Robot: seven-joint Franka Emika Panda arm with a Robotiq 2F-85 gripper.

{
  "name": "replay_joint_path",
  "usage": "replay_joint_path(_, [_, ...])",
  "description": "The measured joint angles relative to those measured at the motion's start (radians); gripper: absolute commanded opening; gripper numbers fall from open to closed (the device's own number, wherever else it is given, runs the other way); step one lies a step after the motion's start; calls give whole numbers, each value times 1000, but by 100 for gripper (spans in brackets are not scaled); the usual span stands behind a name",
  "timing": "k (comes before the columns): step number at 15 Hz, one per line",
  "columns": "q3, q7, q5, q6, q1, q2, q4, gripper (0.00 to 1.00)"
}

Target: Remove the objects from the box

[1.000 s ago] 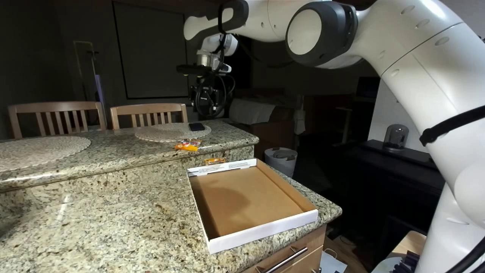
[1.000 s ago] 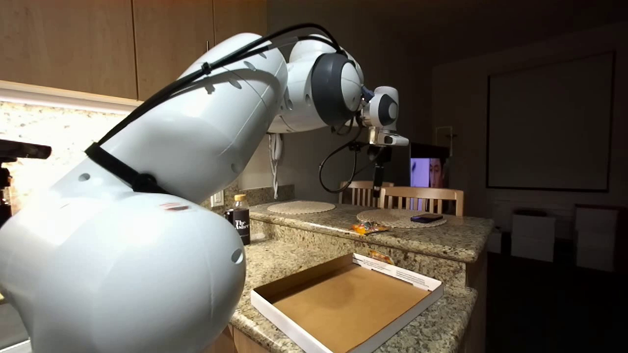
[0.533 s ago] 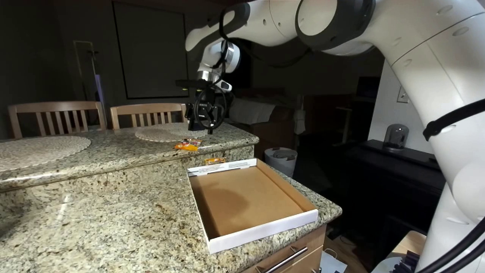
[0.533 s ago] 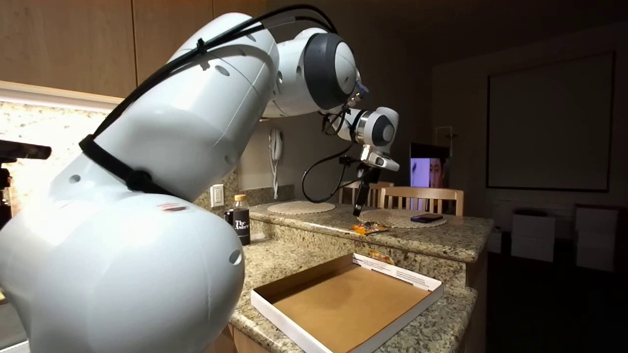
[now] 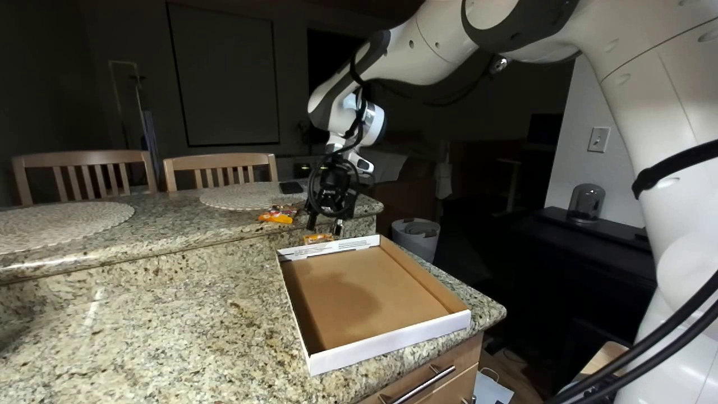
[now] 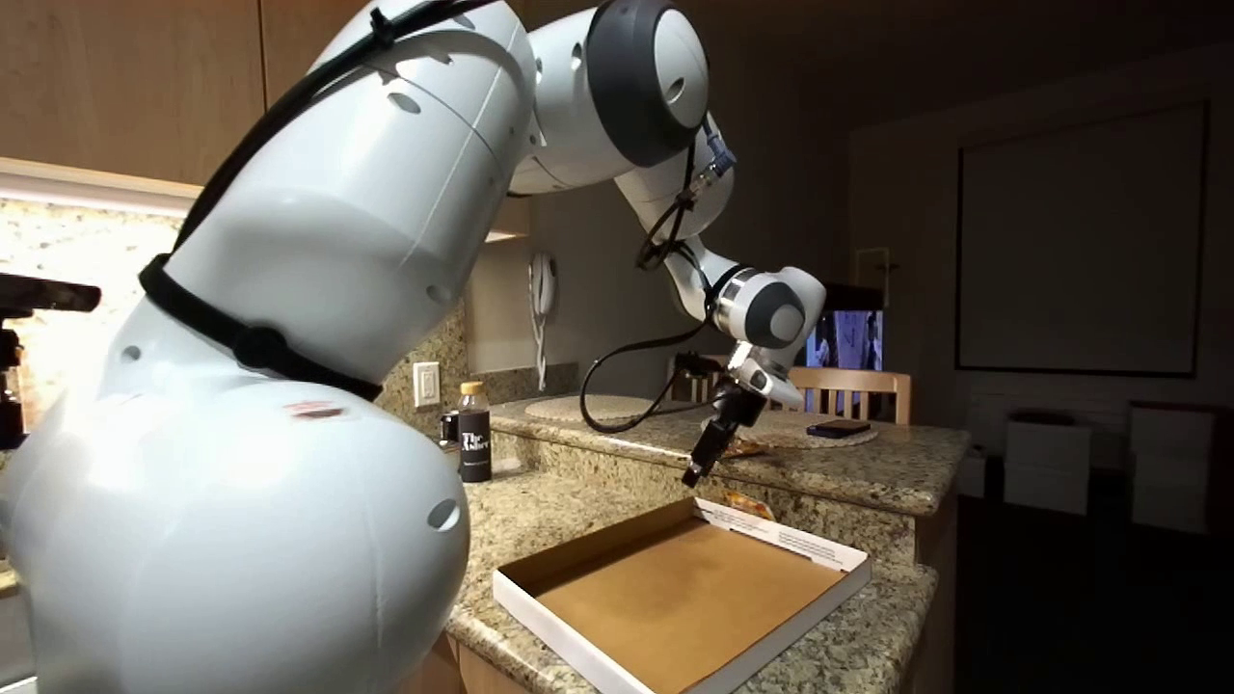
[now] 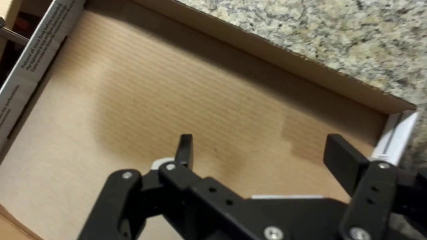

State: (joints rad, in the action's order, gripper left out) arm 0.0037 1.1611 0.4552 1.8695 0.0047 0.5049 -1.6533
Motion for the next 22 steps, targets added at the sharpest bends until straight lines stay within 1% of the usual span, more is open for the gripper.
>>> replay_joint_path(3, [-3,0,13,85,1,-14,-125,100])
replay_joint_path(5, [-7,0,13,184,3,-17,-174,100])
replay_joint_path(10, [-23,1,14,430,3,-65,-235,100])
replay_joint_path(13, [-24,3,13,523,7,-104,-262,100])
replay_joint_path(16, [-23,5,10,565,18,-115,-273,100])
replay_joint_path(22, [-33,13,-1,570,27,-110,-274,100])
